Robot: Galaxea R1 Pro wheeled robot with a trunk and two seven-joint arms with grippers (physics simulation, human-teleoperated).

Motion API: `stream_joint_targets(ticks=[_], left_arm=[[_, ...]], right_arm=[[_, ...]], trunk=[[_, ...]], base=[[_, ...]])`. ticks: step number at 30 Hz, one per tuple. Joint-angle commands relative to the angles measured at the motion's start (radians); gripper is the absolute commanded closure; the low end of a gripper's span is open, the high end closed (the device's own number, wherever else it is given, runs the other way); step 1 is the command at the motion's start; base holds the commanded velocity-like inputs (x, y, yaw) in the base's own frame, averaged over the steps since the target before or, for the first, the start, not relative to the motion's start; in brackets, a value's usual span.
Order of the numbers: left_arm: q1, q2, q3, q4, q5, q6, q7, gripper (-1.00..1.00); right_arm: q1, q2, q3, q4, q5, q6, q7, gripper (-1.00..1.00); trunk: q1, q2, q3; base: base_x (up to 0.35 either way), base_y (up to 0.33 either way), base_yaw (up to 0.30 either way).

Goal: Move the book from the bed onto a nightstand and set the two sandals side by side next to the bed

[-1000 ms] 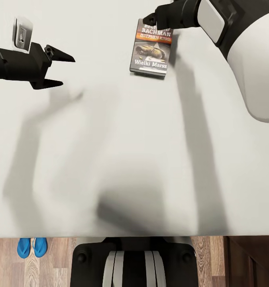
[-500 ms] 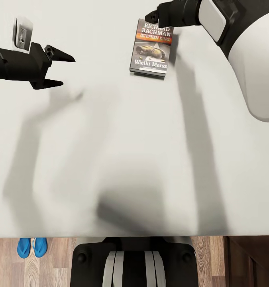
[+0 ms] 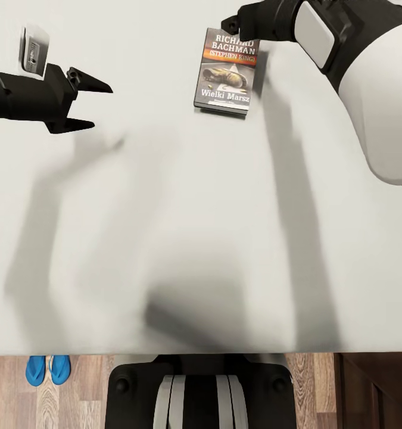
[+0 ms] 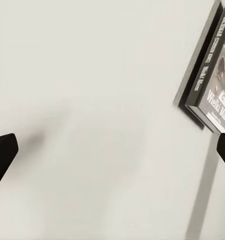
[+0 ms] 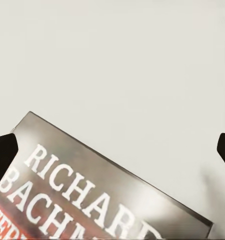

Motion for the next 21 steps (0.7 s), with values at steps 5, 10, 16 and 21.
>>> stream_joint_targets(ticks=[5, 10, 16, 21], left_arm=[[0.000, 0.001, 0.000, 0.000, 0.009, 0.002, 0.010, -1.00], [0.005, 0.001, 0.000, 0.000, 0.009, 0.003, 0.010, -1.00], [0.006, 0.001, 0.000, 0.000, 0.009, 0.004, 0.010, -1.00], [0.013, 0.001, 0.000, 0.000, 0.009, 0.005, 0.010, -1.00]], right_arm=[[0.000, 0.000, 0.004, -0.001, -0.002, -0.011, -0.019, -1.00], [0.006, 0.000, 0.002, 0.000, -0.004, -0.022, -0.031, -1.00], [0.027, 0.002, 0.002, 0.001, -0.004, -0.023, -0.032, -1.00], [0.040, 0.003, 0.000, 0.001, -0.005, -0.024, -0.029, -1.00]], trunk=[[0.000, 0.000, 0.000], [0.000, 0.000, 0.000], [0.000, 0.000, 0.000], [0.000, 0.000, 0.000]], base=[[0.000, 0.000, 0.000], [0.000, 0.000, 0.000], [0.000, 0.000, 0.000], [0.000, 0.000, 0.000]])
